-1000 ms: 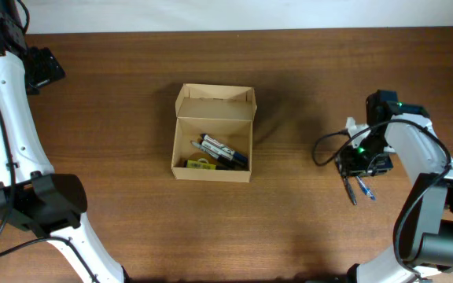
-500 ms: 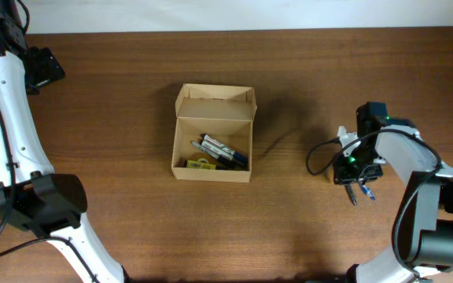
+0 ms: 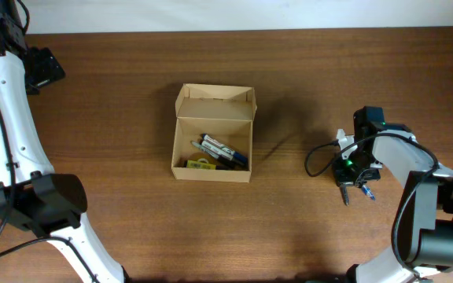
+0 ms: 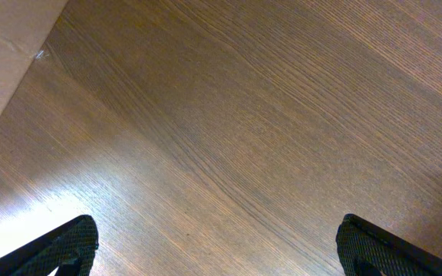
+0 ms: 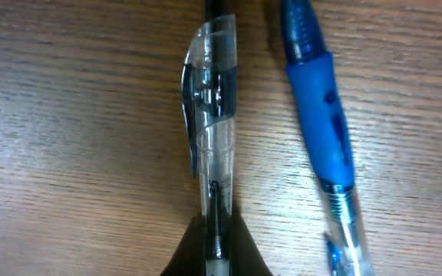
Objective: Pack container
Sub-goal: 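Move the right gripper to the clear pen and grasp it, then carry the clear pen into the box and release it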
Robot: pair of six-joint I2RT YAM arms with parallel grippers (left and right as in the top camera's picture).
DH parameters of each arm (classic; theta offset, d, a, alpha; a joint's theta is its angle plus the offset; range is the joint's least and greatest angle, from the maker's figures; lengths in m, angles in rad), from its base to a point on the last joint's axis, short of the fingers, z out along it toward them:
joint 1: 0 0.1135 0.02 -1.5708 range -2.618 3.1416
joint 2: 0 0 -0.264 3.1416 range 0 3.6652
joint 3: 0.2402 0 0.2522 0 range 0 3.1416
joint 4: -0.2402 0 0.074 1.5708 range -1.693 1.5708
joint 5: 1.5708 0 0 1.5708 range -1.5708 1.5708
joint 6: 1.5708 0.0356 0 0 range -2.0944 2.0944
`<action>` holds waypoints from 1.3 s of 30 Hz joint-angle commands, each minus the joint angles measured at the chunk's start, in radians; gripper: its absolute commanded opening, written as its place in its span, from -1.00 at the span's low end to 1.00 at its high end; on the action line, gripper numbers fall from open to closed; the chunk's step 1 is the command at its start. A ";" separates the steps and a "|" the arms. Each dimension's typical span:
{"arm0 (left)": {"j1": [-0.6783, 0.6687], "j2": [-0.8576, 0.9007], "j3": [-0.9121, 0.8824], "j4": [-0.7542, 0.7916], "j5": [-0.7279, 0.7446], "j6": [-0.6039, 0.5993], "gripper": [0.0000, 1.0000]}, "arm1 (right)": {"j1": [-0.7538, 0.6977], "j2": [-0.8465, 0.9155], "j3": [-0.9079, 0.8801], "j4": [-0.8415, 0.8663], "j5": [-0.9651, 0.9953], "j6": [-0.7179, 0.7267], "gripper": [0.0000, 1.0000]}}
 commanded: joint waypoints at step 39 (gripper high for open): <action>0.002 0.007 -0.005 -0.001 -0.003 0.011 0.99 | 0.768 0.423 0.911 -0.277 -0.158 -0.695 -0.93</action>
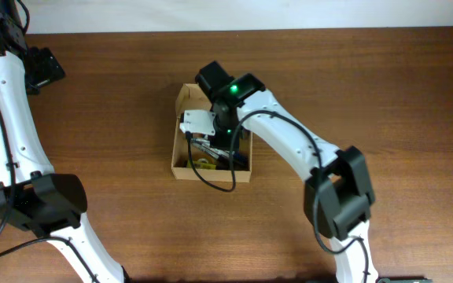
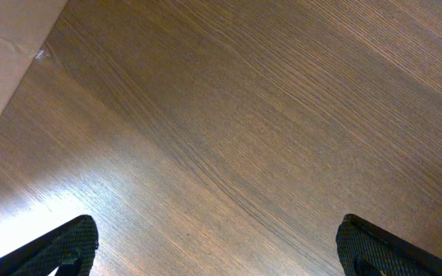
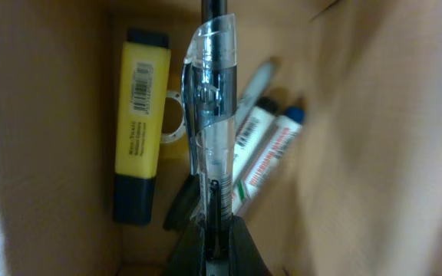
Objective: Pack container
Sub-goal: 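Carry the clear pen into the box and release it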
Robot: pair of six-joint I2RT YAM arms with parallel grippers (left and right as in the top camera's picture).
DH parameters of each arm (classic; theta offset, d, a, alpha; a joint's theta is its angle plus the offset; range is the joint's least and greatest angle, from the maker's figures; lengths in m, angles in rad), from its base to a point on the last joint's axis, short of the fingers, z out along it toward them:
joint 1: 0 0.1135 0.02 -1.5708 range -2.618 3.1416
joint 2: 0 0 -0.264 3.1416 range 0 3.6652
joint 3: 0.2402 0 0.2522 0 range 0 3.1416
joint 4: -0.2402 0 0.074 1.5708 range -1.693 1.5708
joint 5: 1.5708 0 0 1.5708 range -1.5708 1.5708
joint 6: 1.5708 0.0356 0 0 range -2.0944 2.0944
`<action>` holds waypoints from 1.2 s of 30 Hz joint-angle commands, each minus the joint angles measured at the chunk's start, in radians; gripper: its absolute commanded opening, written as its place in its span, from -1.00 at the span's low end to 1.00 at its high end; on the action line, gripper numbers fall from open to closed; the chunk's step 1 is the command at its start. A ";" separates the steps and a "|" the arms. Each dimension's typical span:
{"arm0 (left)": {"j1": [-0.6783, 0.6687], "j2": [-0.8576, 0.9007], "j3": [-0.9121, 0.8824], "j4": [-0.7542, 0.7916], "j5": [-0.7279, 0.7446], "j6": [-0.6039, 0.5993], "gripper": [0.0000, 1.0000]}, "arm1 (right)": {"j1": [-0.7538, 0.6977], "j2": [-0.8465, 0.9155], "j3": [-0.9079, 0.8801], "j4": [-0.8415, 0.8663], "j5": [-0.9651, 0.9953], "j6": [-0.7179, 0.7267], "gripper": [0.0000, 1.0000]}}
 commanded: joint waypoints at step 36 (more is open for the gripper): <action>0.002 0.007 -0.005 -0.001 -0.003 0.011 1.00 | -0.701 -0.516 0.081 -0.098 0.138 0.558 -0.07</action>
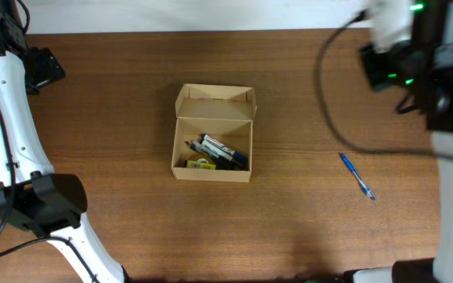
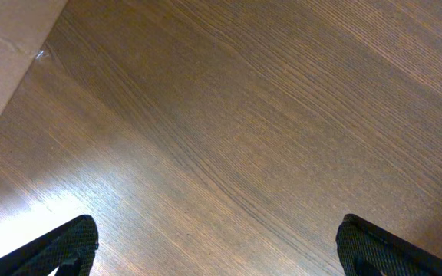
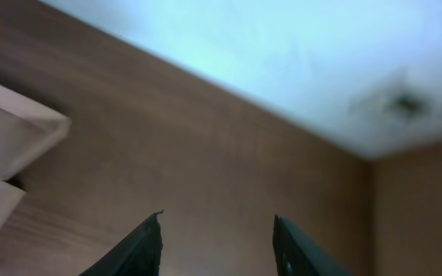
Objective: Pack container
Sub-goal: 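Carry the clear pen into the box and release it, then move the right gripper to the blue pen and grasp it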
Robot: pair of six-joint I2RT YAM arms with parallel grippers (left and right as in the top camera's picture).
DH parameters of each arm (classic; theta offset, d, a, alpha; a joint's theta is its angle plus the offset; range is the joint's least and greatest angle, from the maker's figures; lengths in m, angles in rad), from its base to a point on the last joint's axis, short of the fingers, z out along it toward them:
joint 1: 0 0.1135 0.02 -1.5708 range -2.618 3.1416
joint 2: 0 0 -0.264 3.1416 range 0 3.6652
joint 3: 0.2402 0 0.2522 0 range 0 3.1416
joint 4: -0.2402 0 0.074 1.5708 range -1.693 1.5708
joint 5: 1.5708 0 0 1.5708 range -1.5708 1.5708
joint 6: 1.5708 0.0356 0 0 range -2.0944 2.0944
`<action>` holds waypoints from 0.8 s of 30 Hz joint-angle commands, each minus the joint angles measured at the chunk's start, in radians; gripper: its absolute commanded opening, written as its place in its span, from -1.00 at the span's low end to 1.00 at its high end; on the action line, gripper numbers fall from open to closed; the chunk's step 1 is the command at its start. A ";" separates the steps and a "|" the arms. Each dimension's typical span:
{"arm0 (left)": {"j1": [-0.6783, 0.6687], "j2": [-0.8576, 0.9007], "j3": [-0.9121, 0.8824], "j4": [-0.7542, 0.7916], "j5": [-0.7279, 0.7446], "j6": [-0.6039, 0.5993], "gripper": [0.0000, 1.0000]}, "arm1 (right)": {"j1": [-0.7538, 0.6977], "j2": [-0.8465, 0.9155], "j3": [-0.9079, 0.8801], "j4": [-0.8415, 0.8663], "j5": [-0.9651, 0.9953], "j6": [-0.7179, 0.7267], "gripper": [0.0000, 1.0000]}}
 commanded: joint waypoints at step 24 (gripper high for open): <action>0.002 0.007 -0.005 -0.001 -0.003 0.011 1.00 | -0.264 0.169 -0.993 0.366 -0.167 -0.159 -0.10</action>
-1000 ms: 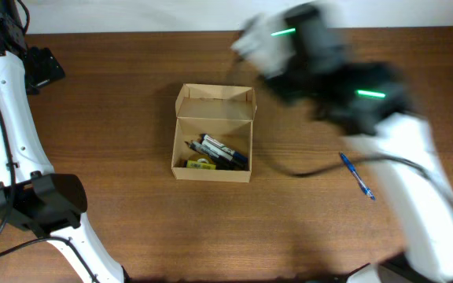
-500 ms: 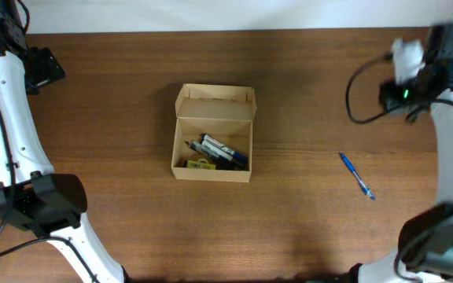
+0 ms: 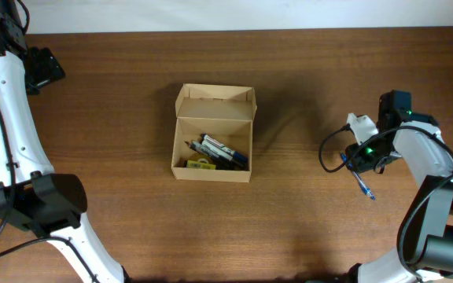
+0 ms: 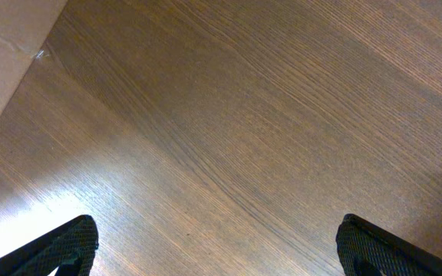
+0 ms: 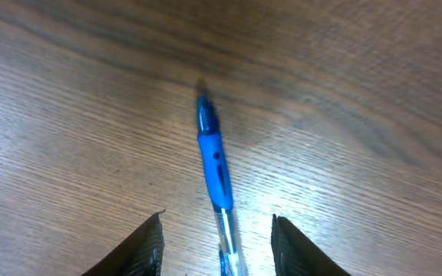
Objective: Pack container
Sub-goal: 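Move the right gripper to the blue pen and grasp it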
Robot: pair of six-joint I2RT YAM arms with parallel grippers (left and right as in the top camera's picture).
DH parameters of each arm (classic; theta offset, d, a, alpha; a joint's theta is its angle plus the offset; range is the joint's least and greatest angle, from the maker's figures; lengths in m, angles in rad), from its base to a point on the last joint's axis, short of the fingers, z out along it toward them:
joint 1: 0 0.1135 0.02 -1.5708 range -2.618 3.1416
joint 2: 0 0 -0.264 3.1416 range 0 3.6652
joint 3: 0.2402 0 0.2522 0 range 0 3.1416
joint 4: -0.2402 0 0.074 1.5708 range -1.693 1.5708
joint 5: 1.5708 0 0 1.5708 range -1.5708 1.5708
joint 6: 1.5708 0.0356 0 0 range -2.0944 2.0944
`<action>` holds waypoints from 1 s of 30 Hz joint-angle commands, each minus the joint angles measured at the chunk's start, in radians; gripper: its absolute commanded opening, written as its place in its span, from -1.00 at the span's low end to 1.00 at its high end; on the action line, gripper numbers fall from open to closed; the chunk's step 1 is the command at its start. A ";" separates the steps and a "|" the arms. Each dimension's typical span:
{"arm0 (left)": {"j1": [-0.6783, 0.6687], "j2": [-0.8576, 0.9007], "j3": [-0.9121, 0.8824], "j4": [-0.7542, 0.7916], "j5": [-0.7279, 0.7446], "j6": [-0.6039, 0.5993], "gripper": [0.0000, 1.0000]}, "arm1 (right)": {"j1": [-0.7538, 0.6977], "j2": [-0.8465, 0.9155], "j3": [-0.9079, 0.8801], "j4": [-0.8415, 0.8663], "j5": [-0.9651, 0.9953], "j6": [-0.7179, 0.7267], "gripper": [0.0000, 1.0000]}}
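Observation:
An open cardboard box (image 3: 212, 146) sits mid-table holding markers, a yellow highlighter and a pen. A blue pen (image 3: 362, 185) lies on the wood at the right; in the right wrist view the blue pen (image 5: 214, 165) runs lengthwise between the spread fingers. My right gripper (image 5: 217, 249) is open low over it, also seen as the right gripper (image 3: 358, 157) from overhead. My left gripper (image 4: 217, 245) is open over bare wood at the far left, nothing between its fingers.
The left arm (image 3: 10, 118) runs down the table's left side, far from the box. A pale strip beyond the table's edge (image 4: 2, 46) shows at the upper left of the left wrist view. Bare wood surrounds the box and pen.
My right gripper was raised high at the back right, open and empty; now it is down over the blue pen with fingers either side. The left arm has not moved.
My right gripper was shut on a clear pen beside the blue pen on the table. Then it held that pen inside the box. After that it was open and empty up high, the clear pen left in the box. Now it straddles the blue pen.

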 commanded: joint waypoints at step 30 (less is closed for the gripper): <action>0.002 0.007 -0.005 -0.001 -0.003 0.011 0.99 | 0.072 0.150 0.071 0.018 -0.130 0.166 -0.93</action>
